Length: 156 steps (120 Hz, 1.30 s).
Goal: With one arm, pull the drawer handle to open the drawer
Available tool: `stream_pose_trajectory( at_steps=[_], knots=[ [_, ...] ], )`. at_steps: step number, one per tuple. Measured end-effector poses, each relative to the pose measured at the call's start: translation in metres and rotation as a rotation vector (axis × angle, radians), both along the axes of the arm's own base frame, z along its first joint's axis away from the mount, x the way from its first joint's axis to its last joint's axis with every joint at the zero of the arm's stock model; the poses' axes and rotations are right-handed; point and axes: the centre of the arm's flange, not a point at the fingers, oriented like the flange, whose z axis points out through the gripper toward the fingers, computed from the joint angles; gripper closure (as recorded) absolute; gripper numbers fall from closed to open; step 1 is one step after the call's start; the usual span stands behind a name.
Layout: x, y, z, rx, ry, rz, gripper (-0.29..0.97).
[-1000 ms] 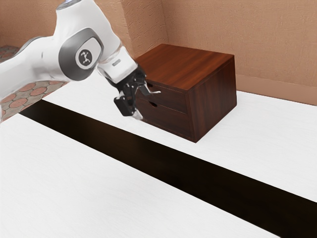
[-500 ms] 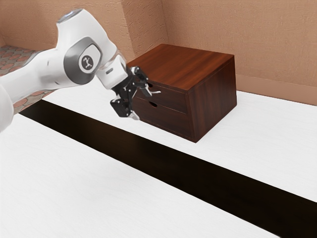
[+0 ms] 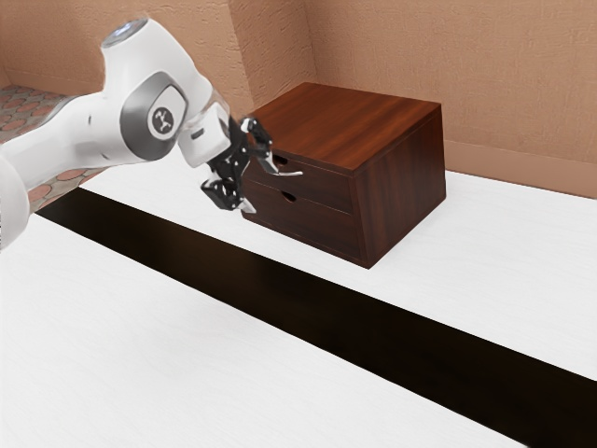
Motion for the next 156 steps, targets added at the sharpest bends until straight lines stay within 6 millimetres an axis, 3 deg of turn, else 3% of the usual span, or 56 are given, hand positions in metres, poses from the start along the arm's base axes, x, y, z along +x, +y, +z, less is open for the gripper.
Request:
stream_pose_trajectory(
  at_steps=[24, 47, 100, 141, 156],
  knots=[
    [0.003, 0.001, -0.001, 0.005, -0.018, -0.004, 0.26],
    [0.008, 0.001, -0.007, 0.001, -0.036, -0.005, 0.32],
    [0.012, 0.013, -0.005, 0.010, -0.079, 0.026, 0.35],
    [0.021, 0.019, -0.026, 0.001, -0.075, 0.045, 0.35],
    [0.023, 0.020, -0.024, 0.002, -0.103, 0.057, 0.35]
  ],
)
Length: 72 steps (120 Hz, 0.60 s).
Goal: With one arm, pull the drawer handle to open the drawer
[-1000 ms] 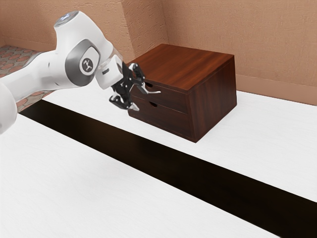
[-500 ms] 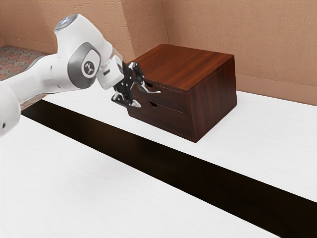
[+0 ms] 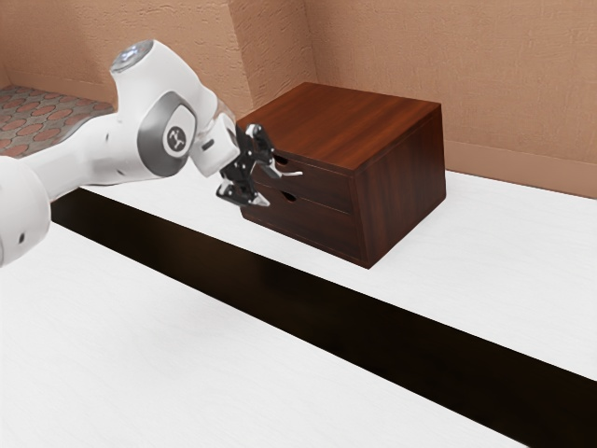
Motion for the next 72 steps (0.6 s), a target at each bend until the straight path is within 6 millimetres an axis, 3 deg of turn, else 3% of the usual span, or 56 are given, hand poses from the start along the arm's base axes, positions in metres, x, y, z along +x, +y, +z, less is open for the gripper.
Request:
stream_pose_trajectory(
  at_steps=[14, 47, 55, 72],
  knots=[
    [0.002, 0.002, 0.005, 0.006, -0.045, 0.017, 0.36],
    [0.008, 0.017, -0.014, 0.003, -0.065, 0.058, 0.36],
    [0.008, 0.019, -0.019, 0.003, -0.064, 0.064, 0.29],
    [0.009, 0.022, -0.021, 0.000, -0.073, 0.076, 0.33]
  ],
)
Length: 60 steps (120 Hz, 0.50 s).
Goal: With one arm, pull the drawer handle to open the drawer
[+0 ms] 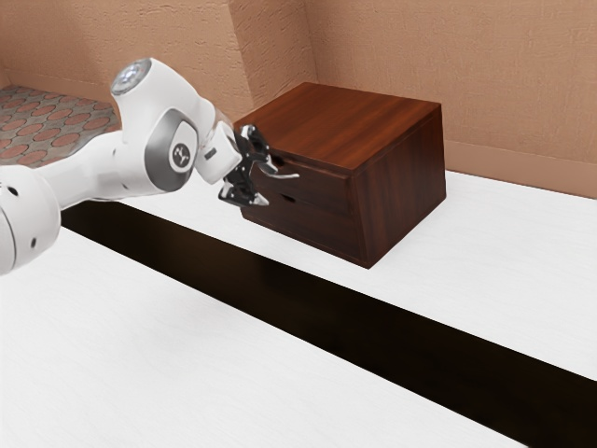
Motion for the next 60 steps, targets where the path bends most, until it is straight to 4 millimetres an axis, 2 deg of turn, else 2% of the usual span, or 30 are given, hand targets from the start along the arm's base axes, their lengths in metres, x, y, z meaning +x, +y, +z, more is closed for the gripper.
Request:
stream_pose_trajectory(
  at_steps=[20, 43, 60],
  knots=[
    [0.0002, 0.0017, 0.0001, -0.002, -0.009, 0.008, 0.37],
    [0.0021, 0.0026, -0.0084, -0.008, -0.004, 0.014, 0.31],
    [0.0020, 0.0031, -0.0081, -0.007, -0.007, 0.017, 0.35]
  ],
)
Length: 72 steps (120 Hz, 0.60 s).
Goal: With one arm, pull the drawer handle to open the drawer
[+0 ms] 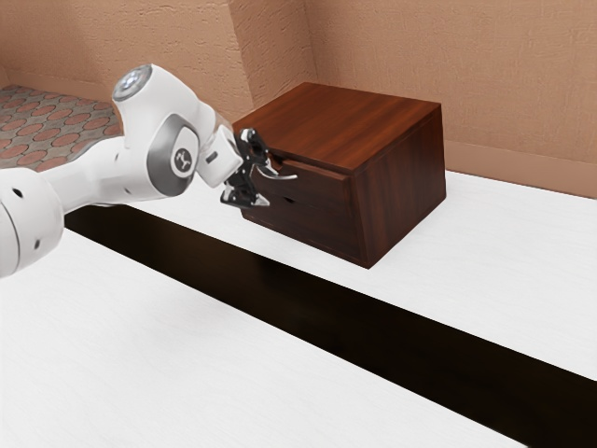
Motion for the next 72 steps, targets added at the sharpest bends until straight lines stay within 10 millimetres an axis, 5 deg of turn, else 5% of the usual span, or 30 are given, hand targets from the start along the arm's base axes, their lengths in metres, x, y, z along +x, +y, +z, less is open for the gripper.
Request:
stream_pose_trajectory(
  at_steps=[24, 34, 63, 72],
  knots=[
    [-0.001, 0.001, 0.003, -0.001, -0.002, 0.004, 0.43],
    [-0.002, 0.001, -0.001, -0.002, 0.005, 0.005, 0.33],
    [-0.008, 0.008, 0.004, 0.001, 0.009, 0.016, 0.55],
    [-0.013, 0.011, 0.003, 0.001, 0.019, 0.022, 0.50]
  ],
)
